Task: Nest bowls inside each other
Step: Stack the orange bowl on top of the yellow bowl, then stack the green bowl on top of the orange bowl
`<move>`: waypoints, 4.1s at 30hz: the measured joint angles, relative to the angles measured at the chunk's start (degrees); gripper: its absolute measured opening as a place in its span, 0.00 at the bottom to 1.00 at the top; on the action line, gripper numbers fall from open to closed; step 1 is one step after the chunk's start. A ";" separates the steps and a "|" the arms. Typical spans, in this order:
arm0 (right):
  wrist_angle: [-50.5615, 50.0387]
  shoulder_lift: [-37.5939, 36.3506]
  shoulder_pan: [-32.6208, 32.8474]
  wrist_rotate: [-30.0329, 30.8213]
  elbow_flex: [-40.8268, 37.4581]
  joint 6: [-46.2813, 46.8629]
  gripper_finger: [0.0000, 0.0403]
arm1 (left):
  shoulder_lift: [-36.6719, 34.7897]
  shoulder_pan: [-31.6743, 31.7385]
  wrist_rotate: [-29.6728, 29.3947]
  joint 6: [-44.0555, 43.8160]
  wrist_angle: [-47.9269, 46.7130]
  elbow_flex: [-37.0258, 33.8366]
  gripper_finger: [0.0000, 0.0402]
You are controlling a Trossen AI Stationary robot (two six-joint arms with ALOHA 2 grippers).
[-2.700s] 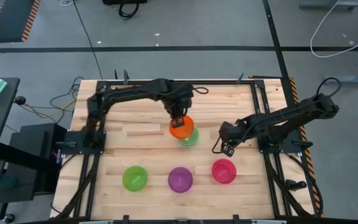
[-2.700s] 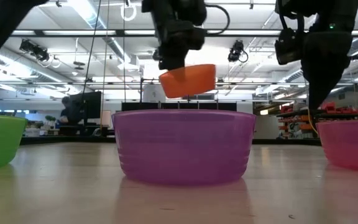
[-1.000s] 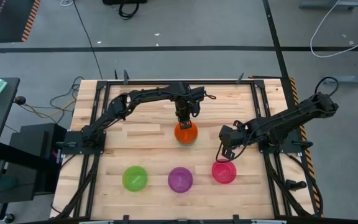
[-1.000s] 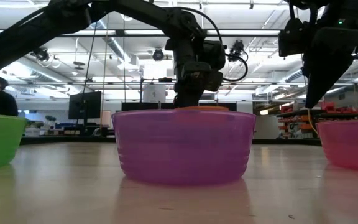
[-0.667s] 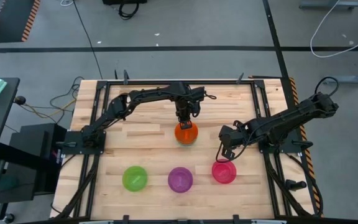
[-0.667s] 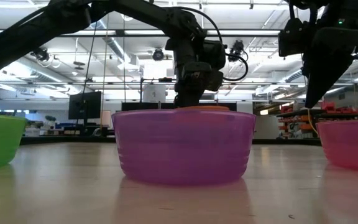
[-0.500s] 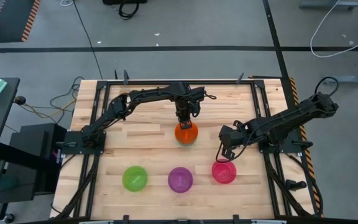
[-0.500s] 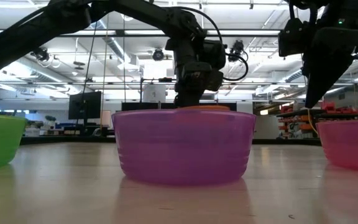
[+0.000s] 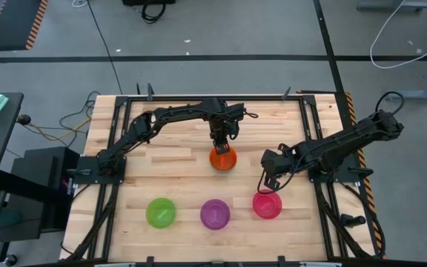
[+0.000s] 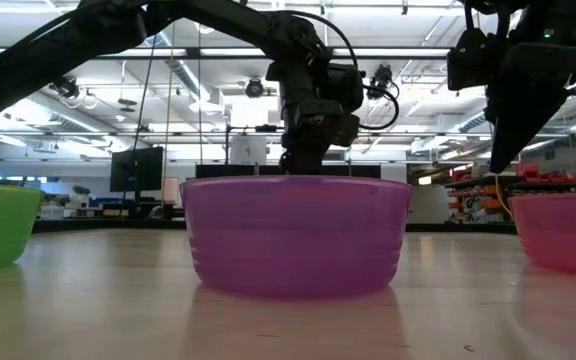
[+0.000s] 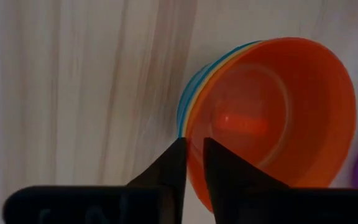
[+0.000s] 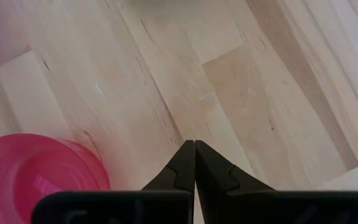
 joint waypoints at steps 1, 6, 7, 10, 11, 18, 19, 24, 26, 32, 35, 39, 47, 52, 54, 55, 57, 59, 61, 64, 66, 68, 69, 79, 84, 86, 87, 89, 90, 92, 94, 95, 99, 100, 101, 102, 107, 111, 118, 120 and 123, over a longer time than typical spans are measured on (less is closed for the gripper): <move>0.00 0.00 0.00 0.00 0.00 0.00 0.03 | 0.00 0.00 0.00 -0.32 -0.17 0.00 0.17; 0.02 0.00 0.00 0.00 0.00 0.00 0.03 | -0.11 0.02 0.00 -1.22 -3.29 1.86 0.23; 0.01 0.00 0.00 0.00 0.00 0.00 0.03 | -0.11 0.02 -0.01 -1.22 -4.23 2.49 0.24; 0.01 0.00 0.00 0.00 0.00 0.00 0.03 | -0.09 0.04 0.00 -1.19 -8.17 5.76 0.26; 0.02 0.00 0.00 0.00 0.00 0.00 0.03 | -0.13 0.04 0.00 -1.09 -9.56 7.02 0.27; 0.00 0.00 0.00 -0.01 0.00 0.01 0.03 | -1.66 -1.08 -0.44 -0.73 -15.95 8.16 0.27; 0.02 0.00 0.00 -0.02 0.00 0.02 0.03 | -1.73 -1.39 -0.47 -0.71 -16.86 8.00 0.26; -0.02 0.00 -0.01 -0.23 0.00 0.87 0.03 | -1.81 -3.76 -1.46 0.04 -18.74 7.57 0.25; -0.02 0.00 -0.02 -0.94 0.00 1.34 0.03 | -1.81 -4.96 -1.54 0.56 -18.73 7.50 0.25; -0.04 0.00 -0.02 -1.36 0.00 1.86 0.03 | -2.92 -7.77 -2.20 1.77 -18.72 7.48 0.25; -0.04 0.01 -0.02 -1.36 0.00 1.99 0.03 | -4.78 -7.59 -5.40 0.94 -18.74 7.48 0.24; -0.04 0.00 -0.02 -1.33 0.00 1.68 0.03 | -8.46 -6.13 -8.46 -1.53 -18.71 7.48 0.23; 0.76 0.02 -0.02 -0.28 0.00 -0.70 0.03 | -18.16 -4.73 -11.12 -4.21 -18.31 7.48 0.20; 3.33 0.02 -0.02 -0.20 0.00 -2.60 0.03 | -23.41 -6.09 -11.91 -2.17 -12.10 7.48 0.21; 4.56 0.02 -0.02 -0.22 0.00 -3.72 0.03 | -24.99 -6.87 -11.91 -0.76 -8.85 7.50 0.21; 5.23 0.02 -0.02 -0.22 0.00 -4.11 0.03 | -25.53 -7.17 -11.91 -0.07 -7.48 7.49 0.20; 5.88 0.02 -0.02 -0.20 0.00 -5.10 0.03 | -26.47 -7.77 -11.89 1.10 -5.60 7.52 0.20; 6.44 0.02 -0.02 -0.22 0.00 -5.87 0.03 | -26.74 -7.87 -11.77 1.82 -5.36 7.52 0.19; 7.31 0.02 -0.01 -0.22 0.00 -6.94 0.03 | -26.72 -7.72 -11.84 2.03 -4.68 7.52 0.19; 9.43 0.02 0.00 -0.22 0.00 -8.79 0.03 | -26.46 -6.95 -11.89 2.98 -3.65 7.48 0.20; 10.53 0.02 0.10 -0.22 0.00 -9.89 0.03 | -26.08 -6.59 -11.86 3.72 -2.15 7.50 0.20; 11.39 0.02 0.47 -0.21 0.00 -10.92 0.03 | -25.79 -6.14 -11.08 4.62 -0.53 7.43 0.19; 11.89 0.02 0.72 -0.24 0.00 -11.10 0.03 | -25.59 -6.02 -10.29 5.08 0.40 7.43 0.19; 14.41 0.02 3.92 -0.25 0.00 -11.53 0.03 | -22.96 -5.38 2.05 9.78 9.84 7.52 0.17; 14.90 0.02 5.46 0.40 0.00 -11.17 0.03 | -20.13 -5.57 3.83 11.03 11.91 7.50 0.16; 15.22 0.02 5.98 0.85 0.00 -11.03 0.03 | -18.60 -5.51 3.85 11.11 11.63 7.50 0.16; 15.06 0.02 6.29 1.08 0.00 -10.96 0.03 | -18.03 -5.22 3.85 11.24 10.08 7.50 0.16; 15.20 0.00 6.83 1.24 0.00 -10.81 0.03 | -17.15 -4.59 3.82 11.08 5.79 7.45 0.15; 15.10 0.00 7.07 1.22 0.00 -10.64 0.03 | -16.91 -4.21 3.81 10.87 4.15 7.45 0.15; 15.15 0.00 7.50 1.27 0.00 -10.44 0.03 | -16.81 -3.57 3.78 10.11 -0.43 7.45 0.14; 15.21 0.00 7.54 1.25 0.00 -10.07 0.03 | -16.83 -3.09 3.66 8.16 -2.08 7.46 0.13; 15.34 0.00 7.54 1.25 0.00 -10.04 0.03 | -17.05 -3.05 3.42 7.44 -3.25 7.48 0.13; 15.59 0.00 7.50 1.26 0.00 -9.96 0.03 | -19.36 -3.10 2.38 5.89 -6.57 7.43 0.12; 15.60 0.00 7.51 1.26 0.00 -9.89 0.03 | -20.34 -3.33 2.30 5.75 -7.01 7.43 0.12; 15.58 0.00 7.50 1.25 0.00 -9.84 0.03 | -21.36 -3.49 2.27 5.55 -6.69 7.43 0.11; 15.61 0.00 7.50 1.25 0.00 -9.84 0.03 | -22.32 -3.78 2.27 5.50 -6.28 7.45 0.11; 15.63 0.00 7.50 1.26 0.00 -9.91 0.03 | -28.94 -5.83 2.27 5.32 -1.02 7.45 0.11; 15.63 0.00 7.50 1.27 0.00 -10.05 0.03 | -34.13 -9.37 2.31 5.18 7.63 7.52 0.11; 15.77 0.00 7.50 1.26 0.00 -10.06 0.03 | -37.77 -16.28 1.95 5.95 19.05 7.52 0.10; 15.78 0.00 7.50 1.25 0.00 -10.07 0.03 | -38.39 -17.09 -0.18 6.12 18.41 7.52 0.10; 15.76 0.00 7.50 1.25 0.00 -10.08 0.03 | -40.57 -17.31 -8.92 5.89 13.57 7.45 0.10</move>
